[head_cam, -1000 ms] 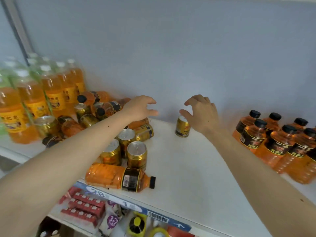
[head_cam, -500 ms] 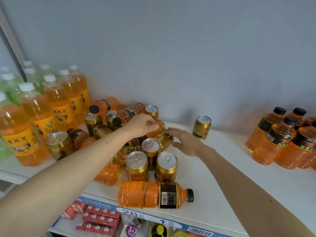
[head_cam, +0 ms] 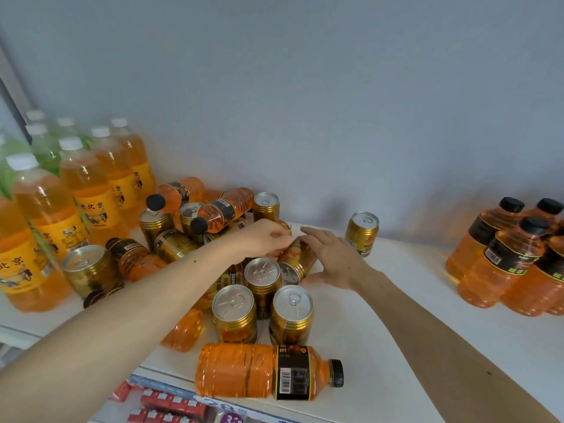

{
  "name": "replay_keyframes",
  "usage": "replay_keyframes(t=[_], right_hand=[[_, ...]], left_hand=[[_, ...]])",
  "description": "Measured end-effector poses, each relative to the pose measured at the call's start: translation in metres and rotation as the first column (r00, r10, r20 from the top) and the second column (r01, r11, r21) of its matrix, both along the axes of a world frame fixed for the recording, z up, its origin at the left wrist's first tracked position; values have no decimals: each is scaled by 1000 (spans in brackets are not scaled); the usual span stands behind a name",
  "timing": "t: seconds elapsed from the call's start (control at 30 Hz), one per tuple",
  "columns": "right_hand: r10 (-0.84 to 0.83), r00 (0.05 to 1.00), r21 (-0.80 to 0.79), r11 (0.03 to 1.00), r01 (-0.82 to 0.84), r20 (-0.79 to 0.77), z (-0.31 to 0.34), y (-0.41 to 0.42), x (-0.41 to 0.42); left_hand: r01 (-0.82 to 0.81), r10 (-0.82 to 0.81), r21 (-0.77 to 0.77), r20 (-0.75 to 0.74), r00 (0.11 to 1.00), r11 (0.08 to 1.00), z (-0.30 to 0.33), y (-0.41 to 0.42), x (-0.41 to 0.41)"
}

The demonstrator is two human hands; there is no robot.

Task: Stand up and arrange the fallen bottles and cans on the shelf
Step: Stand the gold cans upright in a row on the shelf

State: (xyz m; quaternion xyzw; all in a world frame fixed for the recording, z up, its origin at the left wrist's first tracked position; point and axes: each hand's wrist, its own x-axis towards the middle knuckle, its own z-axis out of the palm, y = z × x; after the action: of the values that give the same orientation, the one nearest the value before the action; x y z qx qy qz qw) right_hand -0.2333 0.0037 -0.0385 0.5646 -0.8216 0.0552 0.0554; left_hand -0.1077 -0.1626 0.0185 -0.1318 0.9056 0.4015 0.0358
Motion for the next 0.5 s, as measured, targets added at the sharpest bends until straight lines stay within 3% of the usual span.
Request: replay_keyframes(t=[0.13, 0.3, 0.43, 0.5], right_hand=[[131, 989, 32, 991, -130, -63, 2, 2, -5], [133, 989, 36, 991, -131, -57, 2, -2, -9], [116, 993, 20, 993, -116, 23, 2, 0, -14], [80, 985, -18, 997, -78, 154, 4, 6, -17]], left_hand=[[97, -93, -117, 34, 995, 988, 12, -15, 7], [316, -286, -92, 250, 925, 944, 19, -31, 23], [345, -316, -75, 257, 913, 936, 14, -27, 24], [359, -330, -72, 258, 908, 931, 14, -26, 24]])
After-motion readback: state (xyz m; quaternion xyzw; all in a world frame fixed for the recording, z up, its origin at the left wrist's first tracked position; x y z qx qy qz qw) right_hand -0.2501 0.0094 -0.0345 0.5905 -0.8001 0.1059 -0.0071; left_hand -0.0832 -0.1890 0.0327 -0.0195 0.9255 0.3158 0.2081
